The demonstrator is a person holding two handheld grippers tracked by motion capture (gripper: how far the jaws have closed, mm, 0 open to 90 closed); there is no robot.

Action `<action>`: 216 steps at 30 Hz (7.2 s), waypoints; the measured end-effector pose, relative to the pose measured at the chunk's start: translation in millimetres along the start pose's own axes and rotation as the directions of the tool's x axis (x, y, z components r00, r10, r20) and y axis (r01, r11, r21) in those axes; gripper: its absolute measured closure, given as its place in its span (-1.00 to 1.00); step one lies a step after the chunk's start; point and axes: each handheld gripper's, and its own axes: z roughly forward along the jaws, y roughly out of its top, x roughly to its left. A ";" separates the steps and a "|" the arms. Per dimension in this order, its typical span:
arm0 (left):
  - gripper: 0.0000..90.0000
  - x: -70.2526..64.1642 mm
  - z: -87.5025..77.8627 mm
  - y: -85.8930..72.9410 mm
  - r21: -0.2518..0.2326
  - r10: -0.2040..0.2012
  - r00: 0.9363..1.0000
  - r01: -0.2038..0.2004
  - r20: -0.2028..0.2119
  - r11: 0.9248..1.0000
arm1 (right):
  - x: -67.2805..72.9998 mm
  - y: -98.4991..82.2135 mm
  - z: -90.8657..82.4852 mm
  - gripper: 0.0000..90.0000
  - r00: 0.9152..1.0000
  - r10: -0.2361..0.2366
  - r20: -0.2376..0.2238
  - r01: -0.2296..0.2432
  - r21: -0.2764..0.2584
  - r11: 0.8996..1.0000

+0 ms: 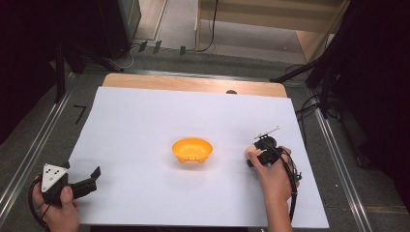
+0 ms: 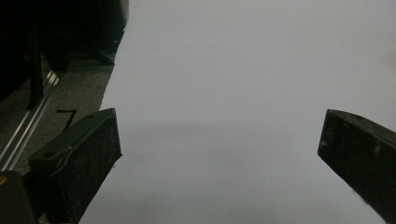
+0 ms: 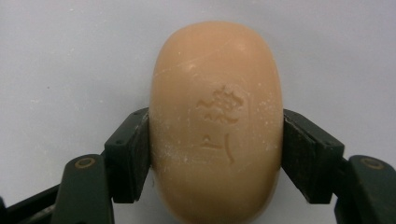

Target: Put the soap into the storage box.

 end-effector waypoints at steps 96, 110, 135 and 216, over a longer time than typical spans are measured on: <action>-1.00 1.9 -0.4 -0.4 -0.010 -0.010 1.000 0.011 0.023 1.000 | 143.4 112.5 -33.3 -0.27 0.496 -0.845 -0.201 0.800 -0.271 0.535; -1.00 2.3 -0.5 -0.3 -0.008 -0.011 1.000 0.011 0.024 1.000 | 150.6 115.9 -21.1 -0.28 0.460 -0.861 -0.218 0.829 -0.242 0.504; -1.00 2.7 -0.4 -0.1 -0.003 -0.013 1.000 0.013 0.028 1.000 | 142.2 116.2 -20.9 -0.35 0.494 -0.840 -0.226 0.799 -0.263 0.541; -1.00 1.1 -0.2 -0.1 -0.002 0.000 1.000 0.000 0.022 1.000 | -68.7 -87.1 -16.4 -0.48 0.895 -0.404 -0.187 0.286 -0.453 0.844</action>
